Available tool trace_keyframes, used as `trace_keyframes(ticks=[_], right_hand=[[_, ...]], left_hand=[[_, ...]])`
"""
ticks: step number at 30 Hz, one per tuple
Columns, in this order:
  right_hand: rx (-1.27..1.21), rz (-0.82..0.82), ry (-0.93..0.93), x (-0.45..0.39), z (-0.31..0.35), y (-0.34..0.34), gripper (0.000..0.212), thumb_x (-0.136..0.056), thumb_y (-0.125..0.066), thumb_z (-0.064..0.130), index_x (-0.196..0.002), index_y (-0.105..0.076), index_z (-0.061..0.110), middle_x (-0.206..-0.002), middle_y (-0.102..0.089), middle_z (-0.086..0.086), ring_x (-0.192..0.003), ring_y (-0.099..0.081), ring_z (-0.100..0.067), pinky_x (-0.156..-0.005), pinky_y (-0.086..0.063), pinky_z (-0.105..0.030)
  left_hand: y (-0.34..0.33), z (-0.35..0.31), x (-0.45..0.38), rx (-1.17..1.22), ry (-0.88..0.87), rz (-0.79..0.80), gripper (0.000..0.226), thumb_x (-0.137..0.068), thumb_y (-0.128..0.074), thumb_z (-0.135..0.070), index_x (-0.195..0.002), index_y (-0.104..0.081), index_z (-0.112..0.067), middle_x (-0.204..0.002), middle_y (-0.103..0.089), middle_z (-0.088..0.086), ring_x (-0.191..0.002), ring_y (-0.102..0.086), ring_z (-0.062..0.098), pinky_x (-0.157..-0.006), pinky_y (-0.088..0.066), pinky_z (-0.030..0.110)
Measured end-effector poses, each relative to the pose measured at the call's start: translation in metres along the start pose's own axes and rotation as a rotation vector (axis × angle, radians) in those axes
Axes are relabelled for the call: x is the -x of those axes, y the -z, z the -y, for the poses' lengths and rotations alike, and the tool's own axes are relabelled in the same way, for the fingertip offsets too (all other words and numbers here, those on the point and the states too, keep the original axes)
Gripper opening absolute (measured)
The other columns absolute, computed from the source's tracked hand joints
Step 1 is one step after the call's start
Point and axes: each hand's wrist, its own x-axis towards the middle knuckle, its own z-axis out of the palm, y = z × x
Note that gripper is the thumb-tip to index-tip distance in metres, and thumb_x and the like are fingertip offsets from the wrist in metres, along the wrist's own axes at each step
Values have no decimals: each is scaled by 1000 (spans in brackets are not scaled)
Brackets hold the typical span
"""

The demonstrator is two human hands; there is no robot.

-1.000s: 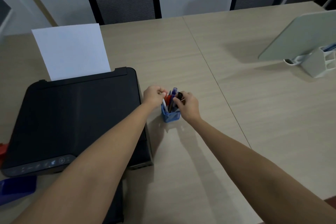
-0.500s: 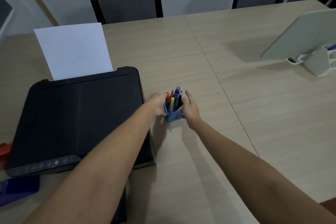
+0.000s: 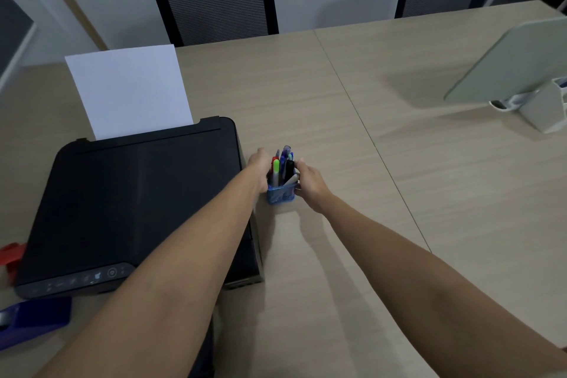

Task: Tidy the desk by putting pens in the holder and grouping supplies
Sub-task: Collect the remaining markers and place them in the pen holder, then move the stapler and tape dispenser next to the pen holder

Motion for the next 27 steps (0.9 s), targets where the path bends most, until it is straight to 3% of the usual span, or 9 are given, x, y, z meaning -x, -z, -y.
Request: trace_keyframes(ticks=[3, 5, 7, 9, 11, 13, 15, 18, 27], right_hand=[[46, -29, 21, 35, 27, -1, 61, -95, -27, 53, -117, -62, 9, -114, -65, -18, -96, -59, -29, -87, -49, -44], [85, -106, 81, 51, 40, 2, 51, -101, -28, 39, -121, -60, 4, -105, -56, -4, -99, -51, -21, -96, -43, -42], [149, -245, 200, 55, 51, 7, 44, -102, -30, 33, -99, -63, 4, -90, -52, -1, -89, -47, -18, -84, -40, -35], [231, -351, 313, 63, 70, 6, 39, -101, -33, 30, -74, -50, 9, -71, -48, -1, -75, -45, -21, -70, -35, -31], [284, -393, 385, 67, 93, -1, 39, -100, -35, 29, -66, -42, 11, -63, -43, 1, -70, -44, -21, -60, -30, -32], [335, -385, 461, 81, 119, -18, 40, -100, -36, 28, -66, -47, 12, -66, -51, -4, -74, -49, -24, -61, -32, -33], [356, -356, 516, 92, 136, -45, 40, -101, -36, 28, -87, -63, 1, -88, -65, -17, -90, -57, -31, -76, -39, -37], [338, -273, 533, 108, 148, -95, 43, -101, -35, 28, -110, -64, -2, -112, -66, -21, -108, -58, -33, -90, -41, -36], [294, -41, 558, 184, 126, -333, 41, -98, -39, 30, -102, -65, -2, -93, -63, -12, -86, -53, -21, -81, -43, -34]], left_hand=[[-4, -4, 9, -8, -33, -8, 54, -98, -21, -40, -113, -60, -7, -98, -67, 15, -92, -65, 30, -95, -53, 46], [-8, -11, 24, -43, -64, -7, 51, -100, -22, -40, -114, -56, -4, -92, -62, 11, -95, -61, 28, -99, -48, 37], [-9, -20, 38, -121, -109, -2, 50, -102, -23, -38, -118, -54, -2, -114, -59, 14, -111, -55, 29, -100, -41, 33], [-1, -33, 56, -171, -181, 27, 57, -102, -25, -39, -144, -35, -2, -150, -40, 15, -138, -40, 30, -112, -31, 37], [14, -47, 75, -166, -239, 87, 63, -100, -29, -43, -151, -23, -6, -159, -29, 12, -145, -30, 28, -117, -24, 39], [44, -58, 96, -145, -294, 121, 62, -100, -32, -44, -150, -29, -7, -155, -37, 10, -143, -34, 27, -117, -24, 41], [87, -65, 116, -97, -351, 147, 58, -102, -31, -40, -147, -33, -5, -150, -43, 11, -141, -38, 27, -118, -26, 43], [164, -67, 137, -40, -417, 122, 54, -103, -32, -34, -145, -35, -1, -147, -48, 14, -137, -45, 27, -117, -30, 44], [461, 21, 169, -1, -408, -138, 51, -103, -28, -33, -142, -40, -3, -143, -51, 14, -137, -45, 27, -118, -25, 40]])
